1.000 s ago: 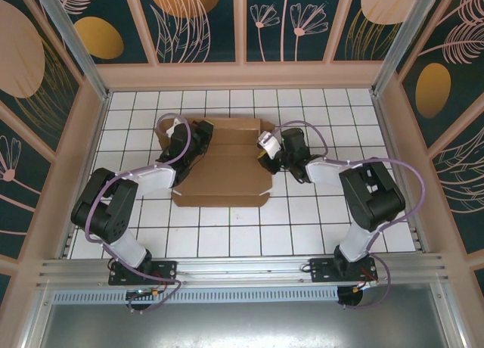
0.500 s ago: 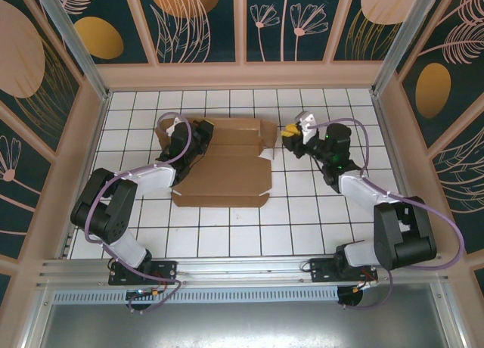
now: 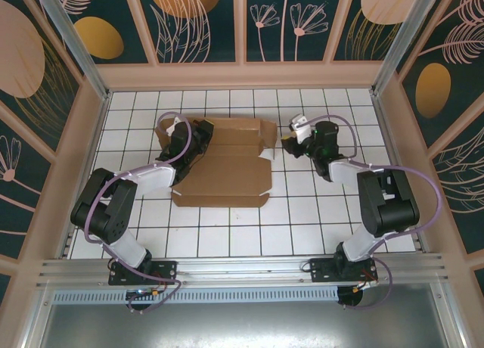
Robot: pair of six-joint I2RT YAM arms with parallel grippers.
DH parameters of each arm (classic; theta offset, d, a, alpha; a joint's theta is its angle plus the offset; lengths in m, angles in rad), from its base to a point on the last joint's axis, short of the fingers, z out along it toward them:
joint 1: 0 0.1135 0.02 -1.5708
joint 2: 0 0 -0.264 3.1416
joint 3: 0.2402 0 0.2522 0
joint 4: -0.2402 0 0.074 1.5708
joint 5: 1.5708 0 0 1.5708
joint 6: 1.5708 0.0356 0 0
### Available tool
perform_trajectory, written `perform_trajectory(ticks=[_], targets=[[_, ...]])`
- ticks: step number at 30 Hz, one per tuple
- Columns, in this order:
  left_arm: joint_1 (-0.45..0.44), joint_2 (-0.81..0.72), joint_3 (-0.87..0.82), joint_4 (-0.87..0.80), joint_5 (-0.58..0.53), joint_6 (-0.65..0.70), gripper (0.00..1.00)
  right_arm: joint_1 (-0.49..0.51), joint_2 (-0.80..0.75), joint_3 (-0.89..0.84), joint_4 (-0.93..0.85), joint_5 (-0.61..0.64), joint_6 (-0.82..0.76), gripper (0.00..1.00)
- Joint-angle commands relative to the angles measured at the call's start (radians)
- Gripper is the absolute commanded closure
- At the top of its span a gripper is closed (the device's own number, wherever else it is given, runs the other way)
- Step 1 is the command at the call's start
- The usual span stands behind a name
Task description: Fold the paper box
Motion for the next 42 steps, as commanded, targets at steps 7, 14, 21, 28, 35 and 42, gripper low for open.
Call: perform_trajectory(ticks=[7,14,21,28,35,42], targets=[[-0.005,-0.015,-0.01,-0.089,0.017,0.037,1.0,0.062,0.056,0.032,0.081,-0.063,-0.068,0.51],[-0.005,-0.016,-0.008,-0.086,0.015,0.036,1.0,0.074,0.081,0.063,0.028,-0.113,-0.102,0.53],[-0.004,-0.014,-0.005,-0.093,0.017,0.037,1.0,0.031,0.031,0.034,-0.042,-0.224,-0.191,0.55],[-0.005,-0.022,-0.006,-0.094,0.009,0.046,1.0,-0.037,0.006,0.052,-0.066,-0.308,-0.251,0.59],[-0.005,-0.026,-0.007,-0.097,0.007,0.05,1.0,-0.063,0.059,0.109,-0.1,-0.28,-0.302,0.71],[-0.005,-0.023,0.006,-0.1,0.008,0.052,1.0,-0.036,0.147,0.205,-0.178,-0.283,-0.317,0.58]])
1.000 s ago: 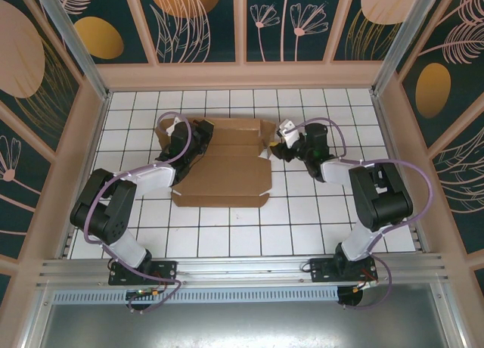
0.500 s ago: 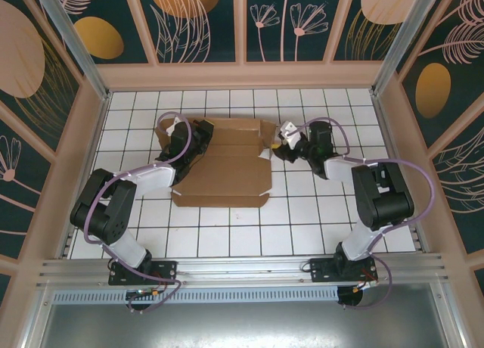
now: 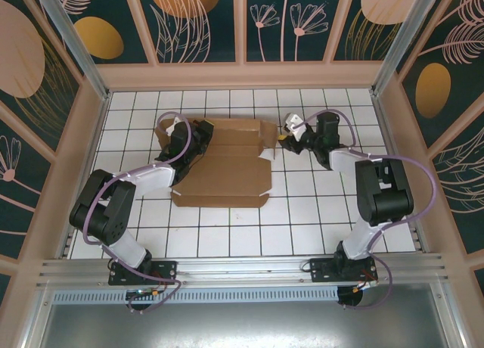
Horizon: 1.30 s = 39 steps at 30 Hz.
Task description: Fold the paper box
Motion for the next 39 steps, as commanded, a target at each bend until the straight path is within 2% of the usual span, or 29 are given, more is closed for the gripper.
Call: perform_trajectory(ticks=[1,16,23,31,33,36,39], targets=[[-0.004,-0.006,0.011,-0.08,0.008,0.037,1.0,0.026,0.05,0.063,-0.07,-0.015,-0.028,0.57],[-0.004,0.006,0.046,-0.093,0.019,0.051,1.0,0.109,0.102,0.152,-0.089,-0.047,0.0,0.56],[-0.004,0.011,0.057,-0.091,0.034,0.029,1.0,0.174,0.112,0.15,-0.031,0.112,0.051,0.56],[-0.005,0.013,0.084,-0.112,0.053,-0.004,1.0,0.239,0.1,0.1,0.077,0.319,0.137,0.66],[-0.005,0.017,0.095,-0.124,0.055,-0.01,1.0,0.251,0.093,0.09,0.093,0.349,0.166,0.7],[-0.005,0.03,0.11,-0.141,0.065,-0.025,1.0,0.255,0.088,0.103,0.087,0.36,0.238,0.7],[-0.005,0.034,0.117,-0.164,0.065,-0.049,1.0,0.256,0.096,0.161,0.007,0.374,0.303,0.7]])
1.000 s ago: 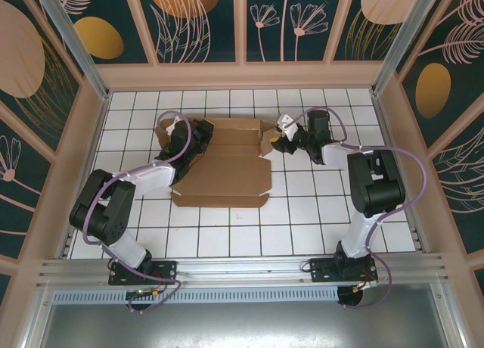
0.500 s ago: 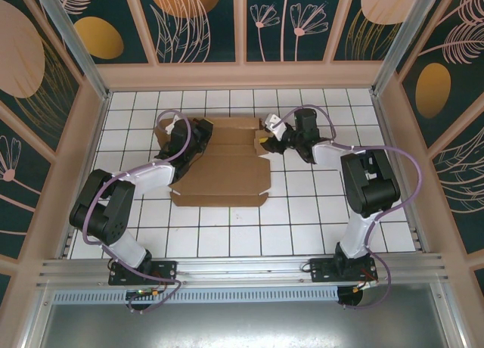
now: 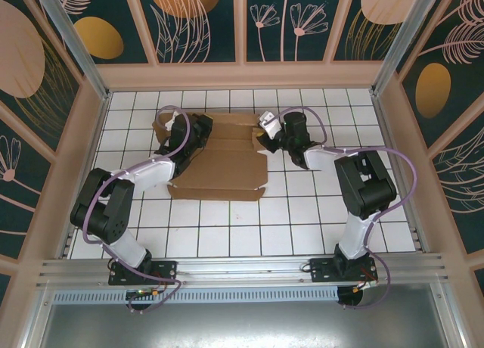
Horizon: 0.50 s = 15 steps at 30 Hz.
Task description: Fold the paper box
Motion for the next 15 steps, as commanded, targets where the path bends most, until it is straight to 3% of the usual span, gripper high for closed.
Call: perform_trajectory(ticks=[1,5,15], targets=[[-0.013,0.025,0.027,-0.074,0.072,-0.026,1.0,0.021,0.007,0.079,-0.039,0.031,0.119,0.7],[-0.005,0.039,0.035,-0.113,0.085,-0.057,1.0,0.019,0.013,0.109,-0.103,0.035,0.152,0.7],[0.029,0.101,0.159,-0.279,0.153,-0.155,1.0,-0.024,0.011,0.214,-0.272,-0.191,0.192,0.64]])
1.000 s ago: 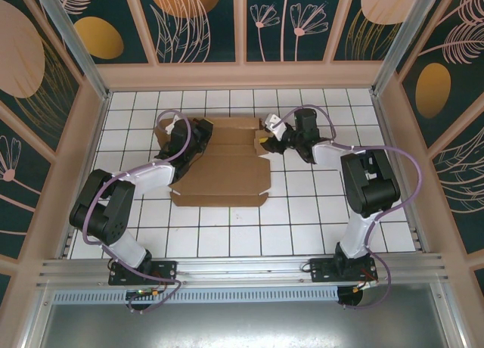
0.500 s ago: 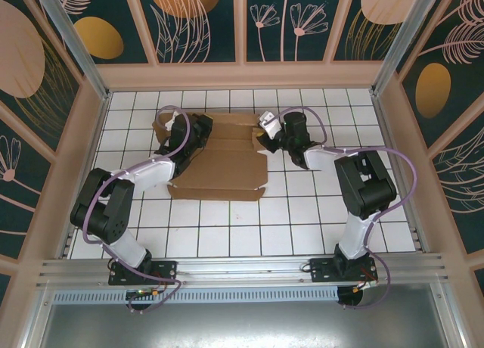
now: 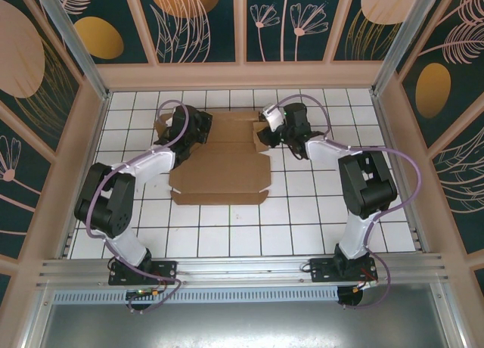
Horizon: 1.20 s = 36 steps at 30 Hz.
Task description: Fold the paper box
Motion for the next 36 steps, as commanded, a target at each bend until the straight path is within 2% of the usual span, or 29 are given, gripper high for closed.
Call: perform_trajectory(ticks=[1,9,14,17,23,30,33,36], targets=[[-0.007,0.04,0.028,-0.11,0.094,-0.047,1.0,0.005,0.017,0.079,-0.031,-0.131,0.031,0.64],[0.005,0.072,0.055,-0.142,0.091,-0.043,1.0,-0.003,0.055,0.081,-0.077,-0.191,0.036,0.61],[0.01,0.075,0.057,-0.15,0.104,-0.025,1.0,-0.042,0.096,0.122,-0.112,-0.281,0.131,0.59],[0.01,0.067,0.055,-0.149,0.104,-0.02,1.0,-0.039,0.103,0.125,-0.116,-0.281,0.138,0.59],[0.01,0.048,0.053,-0.146,0.1,-0.006,1.0,0.005,0.09,0.098,-0.111,-0.14,0.096,0.59],[0.01,0.024,0.027,-0.107,0.111,-0.008,1.0,0.069,0.064,0.024,0.021,0.181,0.1,0.58],[0.01,0.015,0.016,-0.101,0.116,-0.01,1.0,0.092,0.072,0.017,0.054,0.308,0.108,0.62],[0.01,0.005,0.005,-0.096,0.115,-0.012,1.0,0.114,0.071,0.0,0.086,0.395,0.124,0.73]])
